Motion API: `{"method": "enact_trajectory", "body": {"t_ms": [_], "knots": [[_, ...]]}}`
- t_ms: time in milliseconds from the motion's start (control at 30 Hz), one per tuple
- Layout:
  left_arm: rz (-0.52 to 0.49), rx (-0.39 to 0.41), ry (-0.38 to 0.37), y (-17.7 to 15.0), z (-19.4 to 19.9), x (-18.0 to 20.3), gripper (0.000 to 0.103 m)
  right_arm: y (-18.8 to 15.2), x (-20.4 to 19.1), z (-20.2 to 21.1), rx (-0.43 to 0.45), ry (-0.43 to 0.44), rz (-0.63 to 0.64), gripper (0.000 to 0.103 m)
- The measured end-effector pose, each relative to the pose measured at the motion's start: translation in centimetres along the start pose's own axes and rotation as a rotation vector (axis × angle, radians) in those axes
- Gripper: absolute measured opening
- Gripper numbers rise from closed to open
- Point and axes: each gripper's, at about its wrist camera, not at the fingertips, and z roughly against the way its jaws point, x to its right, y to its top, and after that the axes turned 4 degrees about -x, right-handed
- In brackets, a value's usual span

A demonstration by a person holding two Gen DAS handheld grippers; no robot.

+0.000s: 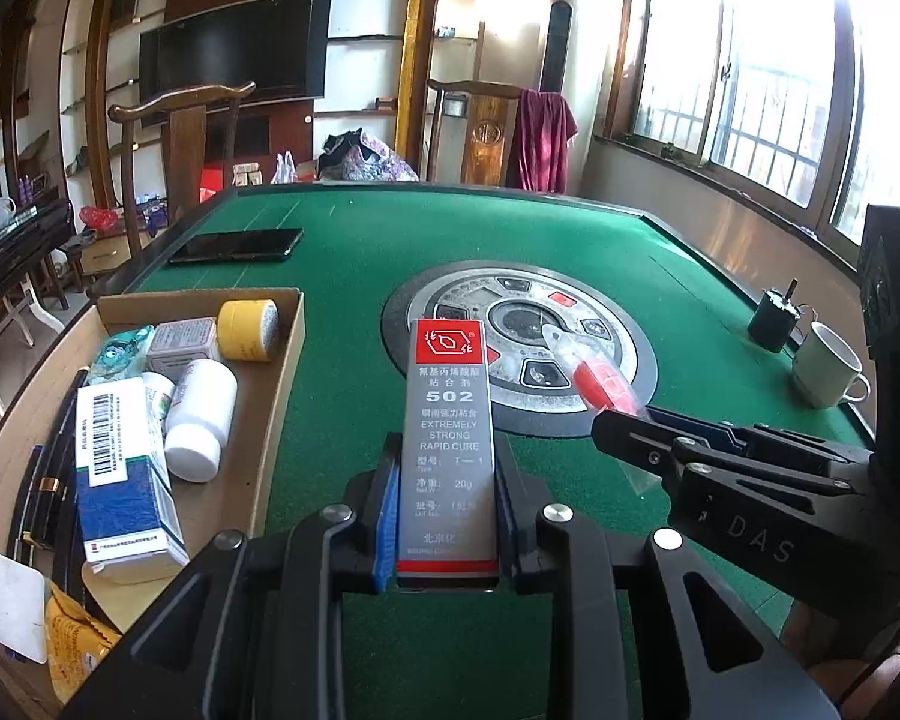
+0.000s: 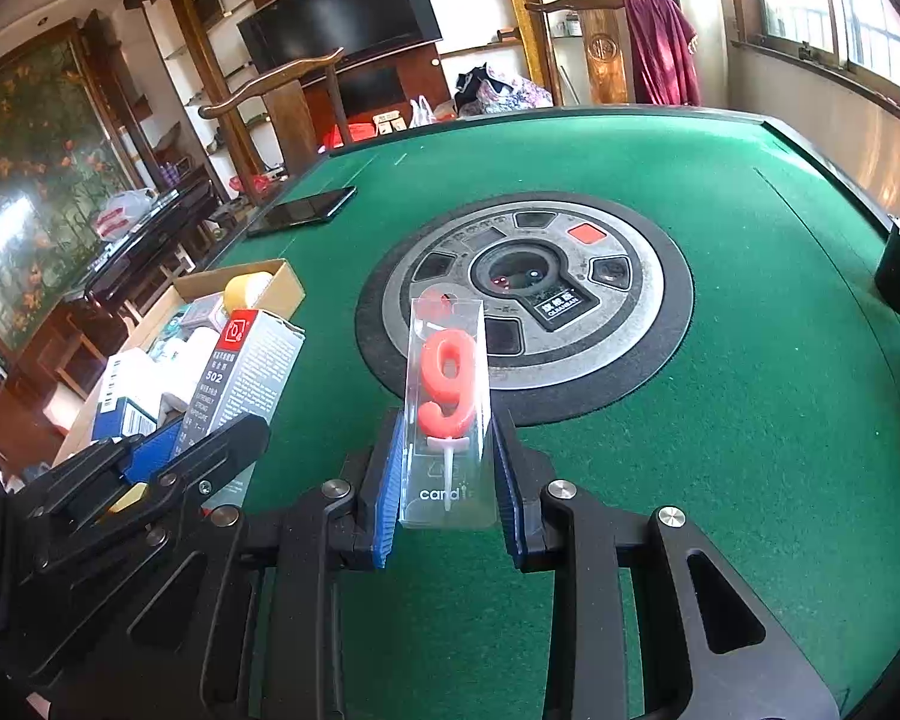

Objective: Organize objects
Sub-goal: 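Carry the glue box and candle over the tray with both grippers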

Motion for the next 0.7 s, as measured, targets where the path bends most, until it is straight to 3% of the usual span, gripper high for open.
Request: {"method": "enact_trajectory", "body": {"t_ms": [233, 700], "knots": [[-0.01, 0.051, 0.012, -0.2, 1.4, -0.1, 0.026, -0.5, -0.6, 0.9, 0.03, 0.022, -0.007, 0.027], [-0.01, 0.079, 0.026, -0.9, 2.4, -0.6, 0.026, -1.6, -1.8, 1.5, 0.042, 0.062, -0.012, 0.028]]}}
